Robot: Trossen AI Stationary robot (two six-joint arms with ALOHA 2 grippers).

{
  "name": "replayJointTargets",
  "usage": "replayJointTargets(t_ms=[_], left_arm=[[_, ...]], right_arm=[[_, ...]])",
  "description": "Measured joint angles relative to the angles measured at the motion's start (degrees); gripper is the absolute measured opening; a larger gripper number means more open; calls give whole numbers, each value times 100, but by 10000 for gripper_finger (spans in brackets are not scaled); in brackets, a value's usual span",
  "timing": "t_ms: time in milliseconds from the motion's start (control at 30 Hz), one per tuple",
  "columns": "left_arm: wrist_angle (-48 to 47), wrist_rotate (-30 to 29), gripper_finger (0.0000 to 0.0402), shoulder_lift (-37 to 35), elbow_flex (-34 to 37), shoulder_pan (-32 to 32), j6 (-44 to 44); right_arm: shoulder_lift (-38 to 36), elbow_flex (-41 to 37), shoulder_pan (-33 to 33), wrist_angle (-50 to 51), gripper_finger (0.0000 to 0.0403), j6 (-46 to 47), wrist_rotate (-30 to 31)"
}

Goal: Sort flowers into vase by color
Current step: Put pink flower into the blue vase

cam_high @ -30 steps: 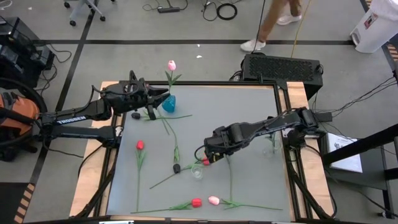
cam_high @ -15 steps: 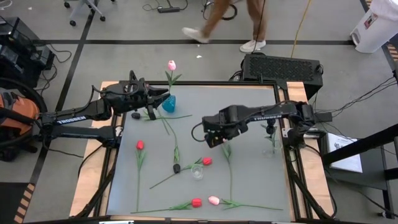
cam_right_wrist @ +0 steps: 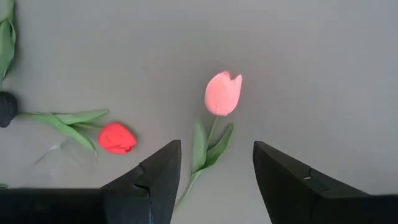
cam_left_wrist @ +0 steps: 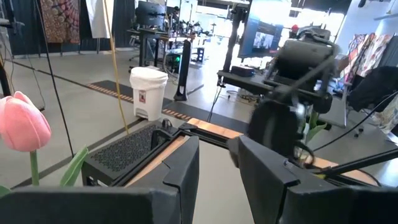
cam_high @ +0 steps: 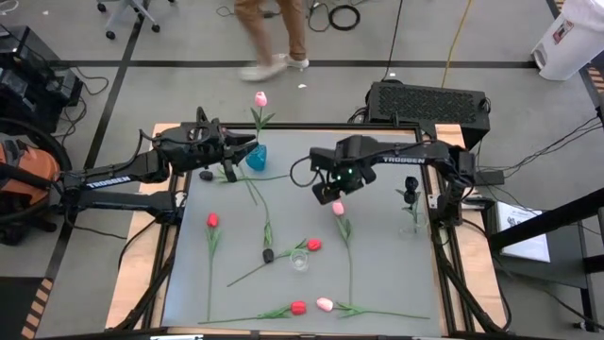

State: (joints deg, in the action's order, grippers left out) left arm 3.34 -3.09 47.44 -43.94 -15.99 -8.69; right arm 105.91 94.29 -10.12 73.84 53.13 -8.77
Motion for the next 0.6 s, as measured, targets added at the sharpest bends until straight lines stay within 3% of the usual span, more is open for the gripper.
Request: replayJointTargets(t_ms=[367,600], left_arm=[[-2,-2,116,0,0,0,4],[-2,-2,116,0,0,1,7]], right_arm=[[-3,-840,-856,-108,192,-1090,-662],[-5,-1520,-1090,-700,192,-1587,-1209]])
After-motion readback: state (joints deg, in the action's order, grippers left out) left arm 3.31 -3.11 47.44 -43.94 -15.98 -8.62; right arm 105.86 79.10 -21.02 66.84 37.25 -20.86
